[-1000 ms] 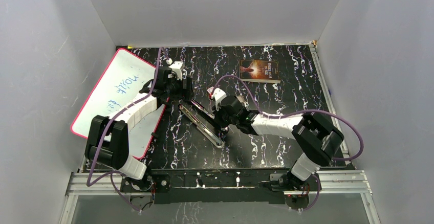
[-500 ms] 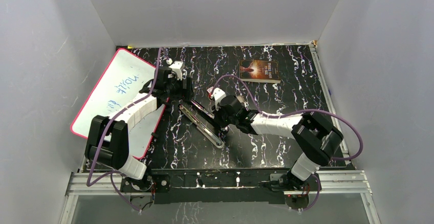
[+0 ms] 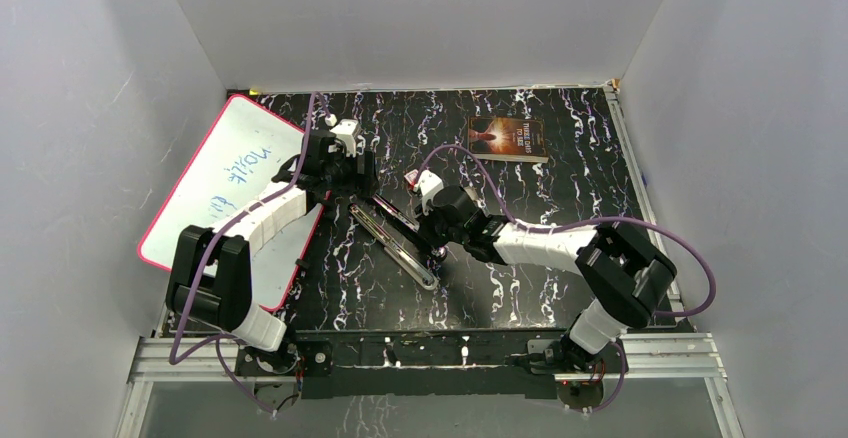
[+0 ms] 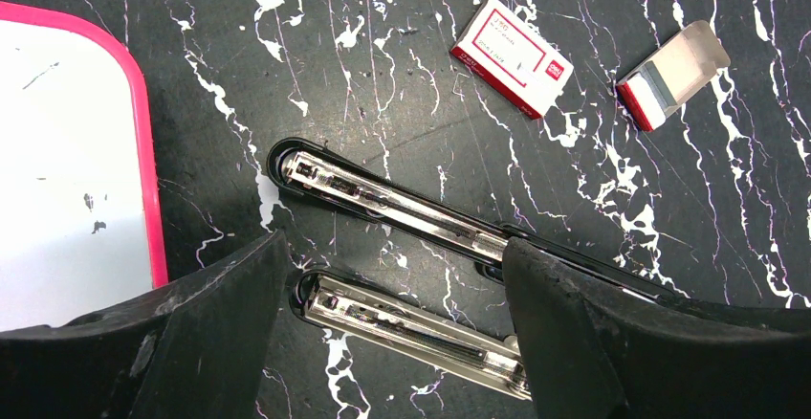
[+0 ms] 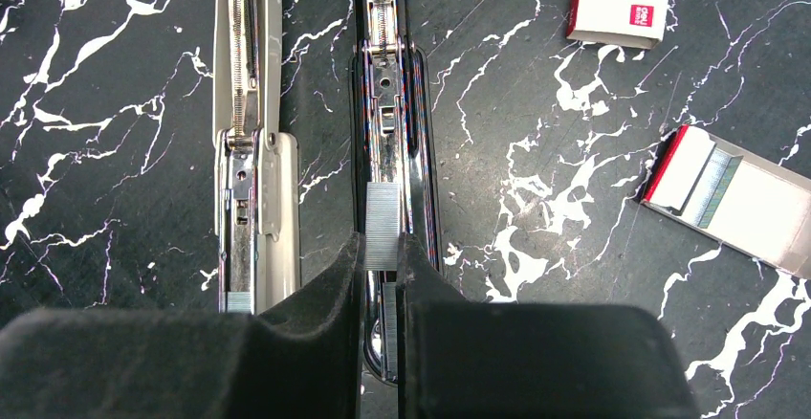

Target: Load the staples into the stapler

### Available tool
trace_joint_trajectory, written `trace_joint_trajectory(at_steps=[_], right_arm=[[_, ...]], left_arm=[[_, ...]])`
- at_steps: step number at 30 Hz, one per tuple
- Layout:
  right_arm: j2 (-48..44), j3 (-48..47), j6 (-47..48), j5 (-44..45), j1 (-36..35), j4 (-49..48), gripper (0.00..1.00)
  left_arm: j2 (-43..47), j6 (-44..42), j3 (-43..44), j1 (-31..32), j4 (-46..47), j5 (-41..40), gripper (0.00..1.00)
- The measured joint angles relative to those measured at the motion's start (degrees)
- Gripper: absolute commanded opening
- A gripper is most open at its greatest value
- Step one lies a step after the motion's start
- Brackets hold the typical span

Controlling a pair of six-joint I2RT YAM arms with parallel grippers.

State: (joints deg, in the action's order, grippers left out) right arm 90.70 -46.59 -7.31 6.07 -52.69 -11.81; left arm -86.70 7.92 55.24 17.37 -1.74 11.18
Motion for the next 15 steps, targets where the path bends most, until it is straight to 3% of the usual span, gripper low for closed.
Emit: trace_joint_trajectory(at_steps=[15], right_arm=[[0.57, 0.00, -0.02, -0.02, 0.00, 0.26, 0.00]], left_arm=[[0.00, 0.00, 0.00, -0.02, 0.00, 0.00, 0.81]])
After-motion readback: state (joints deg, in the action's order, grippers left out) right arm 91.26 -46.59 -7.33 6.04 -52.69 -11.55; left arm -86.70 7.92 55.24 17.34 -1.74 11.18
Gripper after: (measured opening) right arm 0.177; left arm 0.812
